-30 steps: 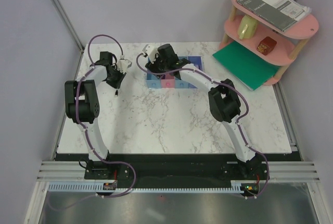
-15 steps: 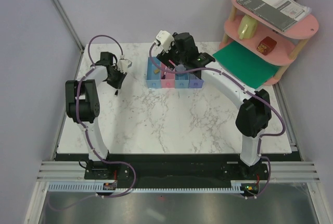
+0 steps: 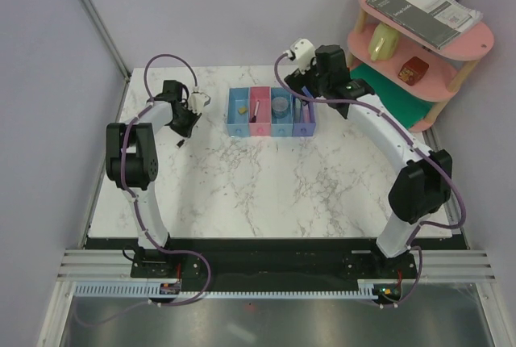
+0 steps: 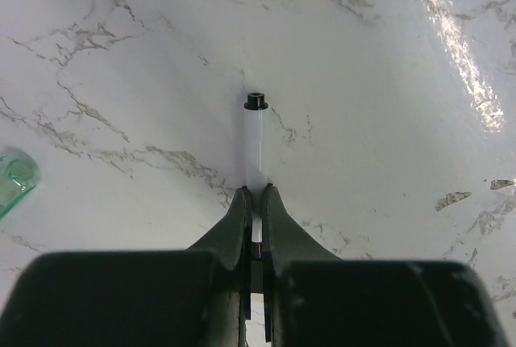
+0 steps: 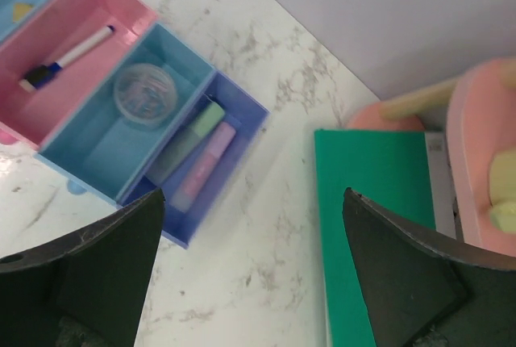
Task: Sort the stationery into containers
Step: Pick up the pen from the center of the board, then place the pen in the storage box.
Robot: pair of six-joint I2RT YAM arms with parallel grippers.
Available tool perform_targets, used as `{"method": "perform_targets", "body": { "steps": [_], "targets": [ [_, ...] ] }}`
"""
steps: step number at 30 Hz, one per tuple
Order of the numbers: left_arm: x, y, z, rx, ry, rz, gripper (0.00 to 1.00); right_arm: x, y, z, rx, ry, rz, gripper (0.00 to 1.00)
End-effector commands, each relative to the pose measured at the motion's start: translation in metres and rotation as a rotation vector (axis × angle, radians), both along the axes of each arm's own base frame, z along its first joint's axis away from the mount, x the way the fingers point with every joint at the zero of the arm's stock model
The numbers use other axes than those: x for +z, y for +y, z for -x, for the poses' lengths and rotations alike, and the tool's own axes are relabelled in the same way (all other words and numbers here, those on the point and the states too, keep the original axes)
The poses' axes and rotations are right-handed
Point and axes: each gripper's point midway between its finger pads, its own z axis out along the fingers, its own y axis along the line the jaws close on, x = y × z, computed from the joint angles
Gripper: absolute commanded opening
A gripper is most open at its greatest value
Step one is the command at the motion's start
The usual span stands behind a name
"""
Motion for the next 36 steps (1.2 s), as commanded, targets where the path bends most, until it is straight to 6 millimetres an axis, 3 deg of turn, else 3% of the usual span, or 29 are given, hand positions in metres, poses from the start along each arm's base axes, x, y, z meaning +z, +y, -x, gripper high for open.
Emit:
{"method": "perform_targets", "body": {
  "steps": [1, 5, 8, 12, 13, 16, 19, 20, 23, 26, 27, 30, 33, 36],
  "targets": [
    [-0.027, -0.013, 0.031, 0.010, 0.151, 0.039, 0.02, 0.033, -0.046, 0.013, -0.095, -0.040, -0.074, 0.98],
    [0.001, -0.021, 0.021, 0.025, 0.101, 0.073, 0.02, 0.023, -0.077, 0.032, -0.147, -0.014, -0.075, 0.98],
    [0.045, -0.035, 0.010, 0.051, 0.046, 0.161, 0.02, 0.011, -0.096, 0.043, -0.186, 0.008, -0.068, 0.98],
    [0.126, -0.080, -0.002, 0.040, -0.028, 0.403, 0.02, -0.005, -0.119, 0.050, -0.241, 0.045, -0.100, 0.98],
    [0.150, -0.092, -0.008, 0.057, -0.050, 0.473, 0.02, -0.015, -0.117, 0.053, -0.236, 0.074, -0.126, 0.98],
    [0.195, -0.136, -0.009, 0.014, -0.043, 0.661, 0.02, -0.036, -0.112, 0.059, -0.226, 0.128, -0.148, 0.98],
    [0.220, -0.182, -0.010, -0.048, -0.037, 0.788, 0.02, -0.051, -0.105, 0.061, -0.204, 0.168, -0.170, 0.98],
    [0.219, -0.203, -0.006, -0.069, -0.006, 0.820, 0.02, -0.054, -0.104, 0.062, -0.198, 0.173, -0.173, 0.98],
    [0.217, -0.242, -0.013, -0.111, -0.012, 0.873, 0.02, -0.072, -0.097, 0.067, -0.159, 0.217, -0.182, 0.98],
    [0.212, -0.269, -0.023, -0.127, -0.024, 0.891, 0.02, -0.098, -0.093, 0.077, -0.125, 0.282, -0.172, 0.98],
    [0.204, -0.278, -0.035, -0.123, -0.028, 0.902, 0.02, -0.108, -0.093, 0.082, -0.125, 0.306, -0.166, 0.98],
    [0.193, -0.292, -0.058, -0.116, -0.058, 0.898, 0.02, -0.119, -0.095, 0.088, -0.124, 0.332, -0.160, 0.98],
    [0.186, -0.292, -0.081, -0.089, -0.124, 0.866, 0.02, -0.117, -0.098, 0.093, -0.126, 0.319, -0.157, 0.98],
    [0.167, -0.290, -0.092, -0.057, -0.146, 0.822, 0.02, -0.112, -0.104, 0.095, -0.133, 0.301, -0.152, 0.98]
  ]
}}
